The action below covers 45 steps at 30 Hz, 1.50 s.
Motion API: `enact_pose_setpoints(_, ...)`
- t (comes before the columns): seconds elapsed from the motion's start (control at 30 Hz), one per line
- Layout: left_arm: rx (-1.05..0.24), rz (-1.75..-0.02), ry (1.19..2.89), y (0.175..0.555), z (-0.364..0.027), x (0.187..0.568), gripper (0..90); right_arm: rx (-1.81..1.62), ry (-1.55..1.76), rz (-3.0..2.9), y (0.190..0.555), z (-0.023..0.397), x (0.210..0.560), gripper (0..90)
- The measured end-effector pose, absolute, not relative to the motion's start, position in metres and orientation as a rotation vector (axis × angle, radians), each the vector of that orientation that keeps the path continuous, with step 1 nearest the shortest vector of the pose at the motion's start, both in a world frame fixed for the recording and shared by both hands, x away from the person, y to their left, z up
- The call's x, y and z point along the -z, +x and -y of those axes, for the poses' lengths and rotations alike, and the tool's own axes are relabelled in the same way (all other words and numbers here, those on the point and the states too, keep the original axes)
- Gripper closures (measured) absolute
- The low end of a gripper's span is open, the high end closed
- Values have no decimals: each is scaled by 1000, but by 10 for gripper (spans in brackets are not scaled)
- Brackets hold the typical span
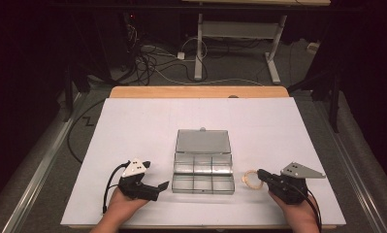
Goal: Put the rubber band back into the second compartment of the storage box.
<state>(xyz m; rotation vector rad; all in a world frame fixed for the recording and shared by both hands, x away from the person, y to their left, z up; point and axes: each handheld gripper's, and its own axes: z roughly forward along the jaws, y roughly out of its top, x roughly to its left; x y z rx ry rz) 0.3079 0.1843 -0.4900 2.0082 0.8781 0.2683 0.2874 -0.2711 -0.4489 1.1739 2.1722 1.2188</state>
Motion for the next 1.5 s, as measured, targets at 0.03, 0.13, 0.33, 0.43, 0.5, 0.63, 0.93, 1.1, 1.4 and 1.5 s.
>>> enact_pose_setpoints(0.03, -269, -878, 2008, 308, -184, 490, 0, -1223, 1168, -2173, 287, 270, 448, 873)
enact_pose_setpoints(0.13, -269, -882, 2007, 308, -184, 490, 0, -1229, 1151, -2177, 288, 266, 445, 873)
enact_pose_setpoints(0.33, -268, -884, 2007, 308, -184, 490, 0, -1250, 1124, -2184, 292, 254, 440, 873)
enact_pose_setpoints(0.43, -265, -885, 2005, 308, -185, 490, 0, -1250, 1111, -2196, 296, 248, 439, 873)
enact_pose_setpoints(0.5, -266, -881, 2005, 308, -185, 490, 0, -1249, 1101, -2202, 298, 243, 438, 873)
enact_pose_setpoints(0.63, -266, -881, 2006, 308, -185, 490, 0, -1257, 1086, -2210, 302, 235, 437, 873)
enact_pose_setpoints(0.93, -265, -877, 2006, 308, -185, 490, 0, -1263, 1055, -2233, 310, 217, 434, 873)
enact_pose_setpoints(1.1, -263, -877, 2006, 308, -185, 490, 0, -1267, 1048, -2244, 316, 208, 434, 872)
enact_pose_setpoints(1.4, -263, -875, 2006, 308, -185, 490, 0, -1265, 1018, -2268, 323, 190, 435, 872)
enact_pose_setpoints(1.5, -262, -874, 2005, 308, -185, 490, 0, -1267, 1022, -2276, 325, 186, 436, 872)
